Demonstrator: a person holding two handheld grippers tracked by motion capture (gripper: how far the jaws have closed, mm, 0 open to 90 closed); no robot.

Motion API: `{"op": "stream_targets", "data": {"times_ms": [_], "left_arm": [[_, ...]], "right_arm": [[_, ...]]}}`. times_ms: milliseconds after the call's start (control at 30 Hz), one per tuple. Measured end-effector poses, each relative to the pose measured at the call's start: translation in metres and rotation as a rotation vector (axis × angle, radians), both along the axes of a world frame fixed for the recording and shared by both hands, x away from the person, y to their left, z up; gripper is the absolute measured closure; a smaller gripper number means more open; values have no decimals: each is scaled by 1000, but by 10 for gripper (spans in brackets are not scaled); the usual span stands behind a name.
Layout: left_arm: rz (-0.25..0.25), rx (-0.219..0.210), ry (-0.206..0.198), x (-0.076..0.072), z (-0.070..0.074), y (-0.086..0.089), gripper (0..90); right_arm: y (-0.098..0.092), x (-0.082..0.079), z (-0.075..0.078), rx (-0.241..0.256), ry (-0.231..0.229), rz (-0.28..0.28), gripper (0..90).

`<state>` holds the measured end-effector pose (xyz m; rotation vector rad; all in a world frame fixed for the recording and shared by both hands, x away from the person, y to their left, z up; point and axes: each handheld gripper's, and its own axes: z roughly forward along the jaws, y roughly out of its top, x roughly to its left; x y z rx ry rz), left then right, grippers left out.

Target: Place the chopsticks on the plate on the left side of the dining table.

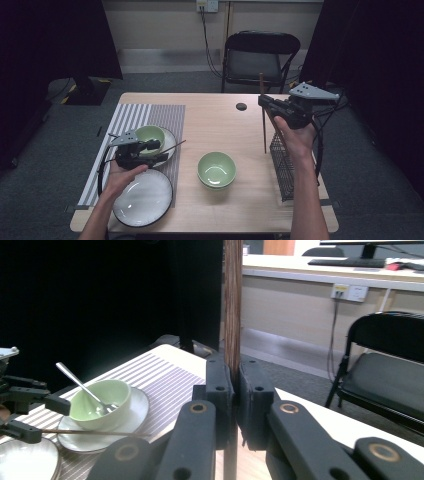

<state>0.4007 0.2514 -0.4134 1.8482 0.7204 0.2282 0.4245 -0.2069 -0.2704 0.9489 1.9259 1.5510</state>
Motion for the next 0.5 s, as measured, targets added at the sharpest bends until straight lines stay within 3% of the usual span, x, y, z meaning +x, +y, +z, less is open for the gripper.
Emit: {"op": "stream_targets", "data": {"times_ms": [233,300,500], "left_arm": [[-37,0,-8,0,6,-9,375],[-47,20,-12,1,9,-13,384],[-70,0,-36,3,21,-19,384]], "right_arm": [[21,2,1,17,-5,53,854],[28,1,-2,25,-3,69,854],[50,3,-5,14,14,109,853]]}}
